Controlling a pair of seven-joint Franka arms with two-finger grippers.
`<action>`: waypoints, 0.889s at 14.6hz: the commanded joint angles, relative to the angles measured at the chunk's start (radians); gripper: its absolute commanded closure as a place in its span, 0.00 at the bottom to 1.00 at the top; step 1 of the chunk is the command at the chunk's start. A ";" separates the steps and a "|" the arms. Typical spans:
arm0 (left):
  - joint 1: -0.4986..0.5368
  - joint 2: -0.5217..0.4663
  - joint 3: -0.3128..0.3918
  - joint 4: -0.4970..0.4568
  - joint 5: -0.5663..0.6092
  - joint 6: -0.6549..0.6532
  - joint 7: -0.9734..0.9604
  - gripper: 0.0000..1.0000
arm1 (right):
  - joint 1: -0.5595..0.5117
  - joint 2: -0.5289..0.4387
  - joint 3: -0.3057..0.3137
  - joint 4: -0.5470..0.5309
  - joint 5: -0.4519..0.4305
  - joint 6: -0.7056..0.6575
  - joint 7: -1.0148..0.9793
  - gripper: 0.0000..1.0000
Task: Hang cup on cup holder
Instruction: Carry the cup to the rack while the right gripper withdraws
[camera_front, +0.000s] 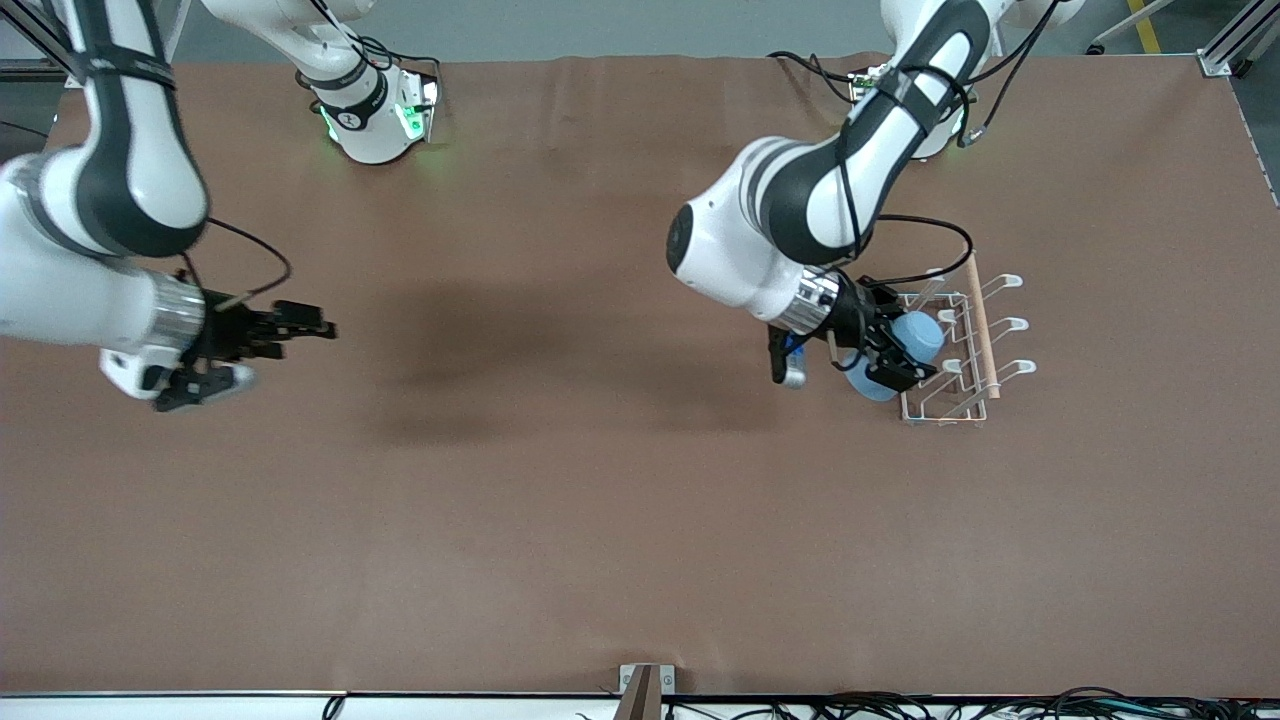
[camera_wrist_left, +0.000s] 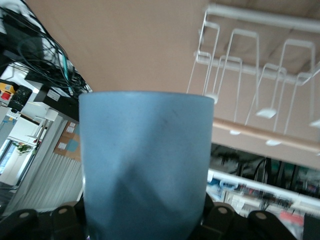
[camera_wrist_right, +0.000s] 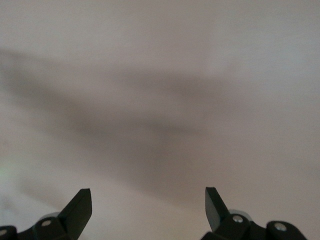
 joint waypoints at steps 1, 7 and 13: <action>0.022 0.028 -0.004 -0.054 0.097 -0.055 0.147 0.97 | -0.053 -0.102 0.009 0.004 -0.106 -0.029 0.001 0.00; 0.045 0.087 -0.003 -0.081 0.176 -0.128 0.212 0.97 | -0.045 -0.093 0.031 0.331 -0.243 -0.302 0.122 0.00; 0.082 0.107 -0.004 -0.167 0.225 -0.129 0.106 0.97 | -0.021 -0.093 0.032 0.398 -0.243 -0.364 0.108 0.00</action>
